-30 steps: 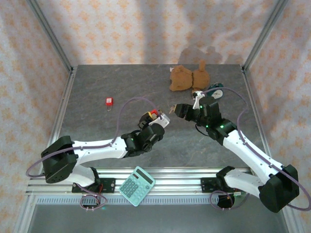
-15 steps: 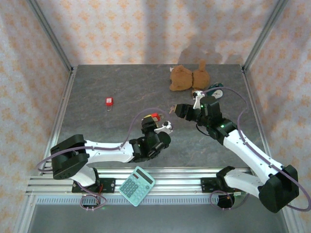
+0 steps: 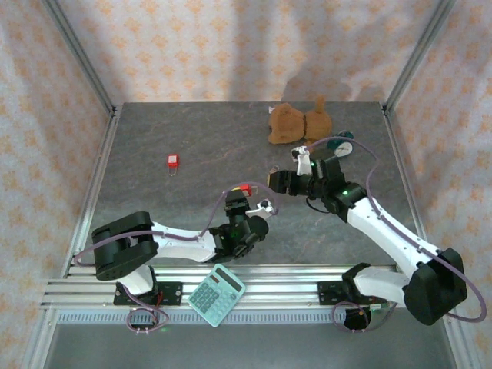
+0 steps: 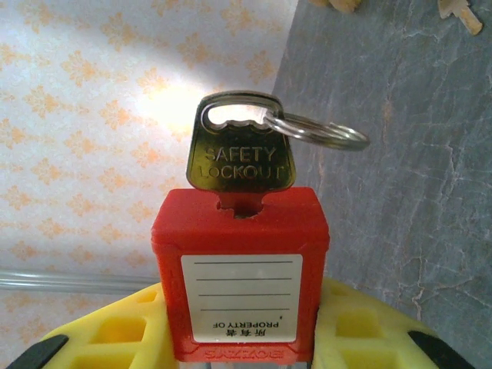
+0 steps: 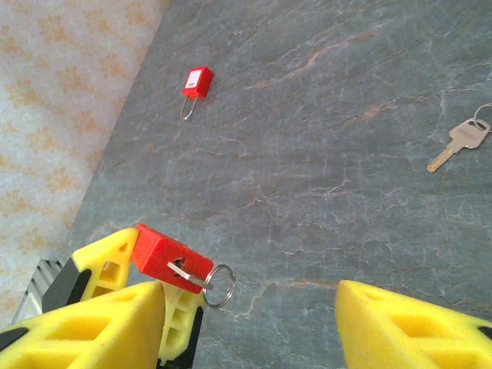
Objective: Unlock with the key
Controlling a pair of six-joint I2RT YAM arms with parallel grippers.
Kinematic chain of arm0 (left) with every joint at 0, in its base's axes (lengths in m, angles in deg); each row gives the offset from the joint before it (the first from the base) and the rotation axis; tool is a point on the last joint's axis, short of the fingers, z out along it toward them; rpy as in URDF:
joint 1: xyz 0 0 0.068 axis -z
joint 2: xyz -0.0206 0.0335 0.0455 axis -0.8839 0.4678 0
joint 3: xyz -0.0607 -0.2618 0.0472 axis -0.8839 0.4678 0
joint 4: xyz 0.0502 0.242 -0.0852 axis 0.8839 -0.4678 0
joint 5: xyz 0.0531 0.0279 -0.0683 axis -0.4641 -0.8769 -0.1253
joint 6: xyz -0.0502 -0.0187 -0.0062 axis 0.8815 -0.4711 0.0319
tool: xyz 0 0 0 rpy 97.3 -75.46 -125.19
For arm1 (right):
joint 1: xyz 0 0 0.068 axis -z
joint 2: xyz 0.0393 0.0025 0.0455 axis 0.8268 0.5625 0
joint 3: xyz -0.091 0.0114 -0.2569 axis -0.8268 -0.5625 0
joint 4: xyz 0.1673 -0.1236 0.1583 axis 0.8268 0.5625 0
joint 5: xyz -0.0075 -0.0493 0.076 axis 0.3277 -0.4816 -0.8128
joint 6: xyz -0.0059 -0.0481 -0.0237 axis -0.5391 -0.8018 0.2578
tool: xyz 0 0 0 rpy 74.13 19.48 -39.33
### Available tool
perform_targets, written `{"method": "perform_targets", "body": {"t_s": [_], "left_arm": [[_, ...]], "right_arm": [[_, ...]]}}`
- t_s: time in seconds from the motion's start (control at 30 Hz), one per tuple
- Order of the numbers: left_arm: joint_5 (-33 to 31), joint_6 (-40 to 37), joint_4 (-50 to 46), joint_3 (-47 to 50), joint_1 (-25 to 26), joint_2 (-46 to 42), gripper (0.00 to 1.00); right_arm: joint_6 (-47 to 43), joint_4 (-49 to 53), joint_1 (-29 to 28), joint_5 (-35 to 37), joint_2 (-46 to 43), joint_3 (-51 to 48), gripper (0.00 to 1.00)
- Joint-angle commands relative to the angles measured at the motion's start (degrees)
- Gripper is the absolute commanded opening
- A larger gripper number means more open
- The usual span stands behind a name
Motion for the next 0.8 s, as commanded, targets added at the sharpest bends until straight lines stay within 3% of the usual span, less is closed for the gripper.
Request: {"method": "perform_targets", "body": {"t_s": [0.0, 0.23, 0.77], "left_arm": [[-2.81, -3.5, 6.94, 0.52, 0.6, 1.36, 0.17], [-2.99, -9.27, 14.64, 1.45, 0.78, 4.04, 0.17], [-2.14, -10.73, 14.83, 1.58, 1.34, 4.55, 0.17]], "right_arm": [[-2.04, 0.96, 0.15, -2.91, 0.84, 2.02, 0.6], [-3.46, 3.12, 0.14, -3.98, 1.53, 3.15, 0.6], [-4.52, 4.38, -1.35, -5.37, 4.69, 2.51, 0.61]]}}
